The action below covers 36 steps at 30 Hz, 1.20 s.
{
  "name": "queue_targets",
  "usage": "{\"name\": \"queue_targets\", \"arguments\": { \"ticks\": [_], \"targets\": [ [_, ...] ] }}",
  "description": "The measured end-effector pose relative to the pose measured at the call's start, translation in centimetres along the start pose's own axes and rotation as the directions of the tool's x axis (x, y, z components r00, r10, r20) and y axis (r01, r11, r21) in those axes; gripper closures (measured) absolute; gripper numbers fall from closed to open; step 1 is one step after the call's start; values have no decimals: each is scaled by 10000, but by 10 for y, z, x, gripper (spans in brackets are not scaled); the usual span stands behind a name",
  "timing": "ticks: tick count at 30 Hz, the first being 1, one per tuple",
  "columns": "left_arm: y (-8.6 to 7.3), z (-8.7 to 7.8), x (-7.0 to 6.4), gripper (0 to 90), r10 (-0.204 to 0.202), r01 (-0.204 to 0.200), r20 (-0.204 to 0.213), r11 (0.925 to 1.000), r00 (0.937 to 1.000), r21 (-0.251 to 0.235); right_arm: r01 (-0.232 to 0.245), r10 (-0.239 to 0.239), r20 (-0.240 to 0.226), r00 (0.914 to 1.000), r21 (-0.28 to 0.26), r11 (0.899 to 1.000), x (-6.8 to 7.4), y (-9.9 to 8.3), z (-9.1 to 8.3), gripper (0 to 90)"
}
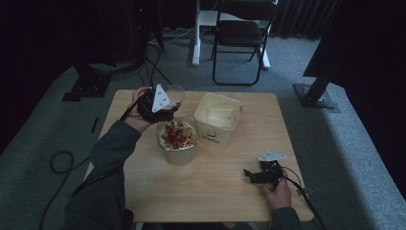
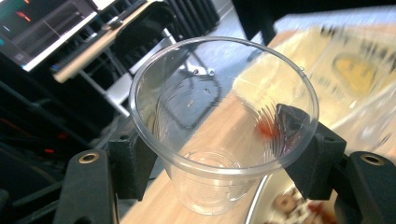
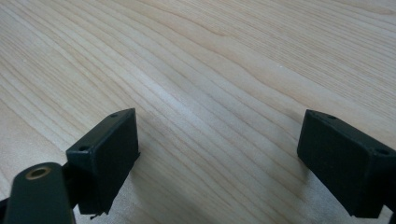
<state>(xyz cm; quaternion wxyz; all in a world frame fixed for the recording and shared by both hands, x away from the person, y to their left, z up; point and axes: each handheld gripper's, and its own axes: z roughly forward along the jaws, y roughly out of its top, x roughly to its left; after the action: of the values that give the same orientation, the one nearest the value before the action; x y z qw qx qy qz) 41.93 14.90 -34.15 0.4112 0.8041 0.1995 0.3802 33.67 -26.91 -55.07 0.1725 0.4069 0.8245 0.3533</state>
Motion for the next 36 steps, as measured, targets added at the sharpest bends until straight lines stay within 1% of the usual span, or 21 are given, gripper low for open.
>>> {"name": "queue_targets", "arguments": {
  "ticks": [2, 3, 4, 5, 7, 8, 9, 11, 16, 20, 22, 26, 29, 30, 32, 33, 35, 36],
  "targets": [
    [3, 2, 4, 335, -492, 495, 229, 9987, 9985, -130, 5, -5, 2, 10000, -10, 10000, 0, 0, 0, 123],
    [4, 4, 6, 335, -762, 770, 357, 9968, 9965, -211, 5, -5, -2, 10000, -10, 10000, 0, 0, 0, 123],
    [5, 7, 8, 334, -980, 990, 489, 9949, 9940, -194, 1, -1, 0, 10000, -5, 10000, 0, 0, 0, 123],
    [6, 10, 9, 331, -1231, 1244, 659, 9921, 9902, -155, 0, 0, -1, 10000, -7, 10000, 0, 0, 0, 123],
    [9, 17, 9, 328, -1539, 1551, 843, 9879, 9845, -81, 6, -6, 1, 10000, -9, 10000, 0, 0, 0, 123],
    [9, 17, 9, 327, -1539, 1551, 843, 9879, 9845, -81, 6, -6, 1, 10000, -9, 10000, 0, 0, 0, 123],
    [12, 22, 8, 327, -1671, 1684, 935, 9857, 9815, -55, 5, -5, 0, 10000, -7, 10000, 0, 0, 0, 123],
    [15, 28, 5, 324, -1709, 1721, 974, 9851, 9805, -44, 0, 0, -3, 10000, -5, 10000, 0, 0, 0, 123],
    [33, 46, 0, 311, -1862, 1885, 1105, 9820, 9763, -105, 11, -11, -3, 10000, -10, 10000, 0, 0, 0, 123],
    [49, 63, -3, 308, -2292, 2323, 1179, 9725, 9662, -137, 19, -19, 2, 10000, -13, 10000, 0, 0, 0, 123],
    [55, 69, -4, 306, -2325, 2362, 1192, 9715, 9653, -173, 14, -14, -3, 10000, -16, 10000, 0, 0, 0, 123],
    [69, 81, -5, 299, -2537, 2603, 1285, 9648, 9587, -372, 31, -31, 2, 10000, -18, 10000, 0, 0, 0, 123],
    [76, 88, -6, 299, -2629, 2708, 1354, 9617, 9553, -432, -3, 3, -9, 10000, -24, 10000, 0, 0, 0, 122],
    [78, 92, -7, 299, -2601, 2678, 1359, 9626, 9560, -414, -4, 4, -14, 10000, -30, 10000, 0, 0, 0, 123],
    [81, 101, -10, 296, -2653, 2719, 1393, 9618, 9541, -307, -8, 8, -14, 10000, -26, 10000, 0, 0, 0, 122],
    [81, 107, -11, 294, -2679, 2727, 1453, 9620, 9524, -138, -8, 8, -14, 10000, -28, 10000, 0, 0, 0, 123],
    [78, 119, -15, 274, -3004, 3026, 1739, 9530, 9378, 140, -7, 7, -14, 10000, -24, 10000, 0, 0, 0, 123],
    [76, 126, -17, 241, -3170, 3148, 1893, 9482, 9294, 420, -11, 11, -11, 10000, -25, 10000, 1, 0, 0, 123]
  ]
}}
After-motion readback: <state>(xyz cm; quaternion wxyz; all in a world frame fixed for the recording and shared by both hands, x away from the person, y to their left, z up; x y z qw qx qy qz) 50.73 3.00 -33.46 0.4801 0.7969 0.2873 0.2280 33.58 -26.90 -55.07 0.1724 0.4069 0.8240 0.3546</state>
